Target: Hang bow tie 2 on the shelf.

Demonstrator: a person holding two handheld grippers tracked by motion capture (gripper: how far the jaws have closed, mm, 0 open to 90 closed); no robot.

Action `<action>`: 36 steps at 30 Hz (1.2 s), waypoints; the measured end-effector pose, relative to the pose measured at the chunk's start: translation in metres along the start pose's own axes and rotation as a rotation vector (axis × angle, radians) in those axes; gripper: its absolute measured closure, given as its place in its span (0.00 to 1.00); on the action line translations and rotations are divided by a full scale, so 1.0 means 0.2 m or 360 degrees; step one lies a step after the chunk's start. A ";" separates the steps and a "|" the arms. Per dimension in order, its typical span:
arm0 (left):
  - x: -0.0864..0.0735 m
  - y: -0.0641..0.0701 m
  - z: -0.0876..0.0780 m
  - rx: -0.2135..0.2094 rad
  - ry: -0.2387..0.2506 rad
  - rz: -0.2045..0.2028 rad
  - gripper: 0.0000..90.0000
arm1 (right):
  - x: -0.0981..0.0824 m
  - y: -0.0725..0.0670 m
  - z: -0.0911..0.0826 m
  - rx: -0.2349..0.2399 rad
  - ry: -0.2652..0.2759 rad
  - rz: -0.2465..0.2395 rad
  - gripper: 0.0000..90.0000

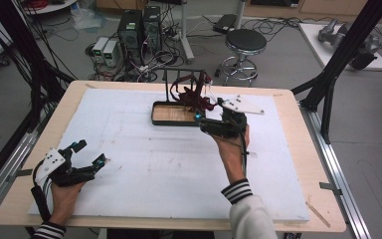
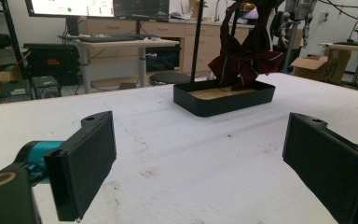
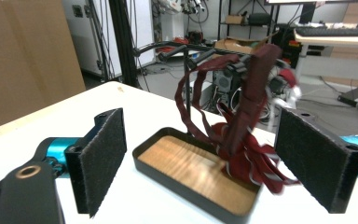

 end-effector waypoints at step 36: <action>0.00 0.00 -0.01 -0.0005 0.0024 0.0020 0.11 | -0.62 0.15 -0.62 -0.0207 0.0269 -0.0060 0.12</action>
Point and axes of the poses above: each handheld gripper's, and its own axes: z roughly forward along the jaws, x roughly out of its top, y roughly to its right, the point moved 6 cm from there along z, roughly forward along the jaws, and after that the axes turned 8 degrees about y, right-handed, at the moved point
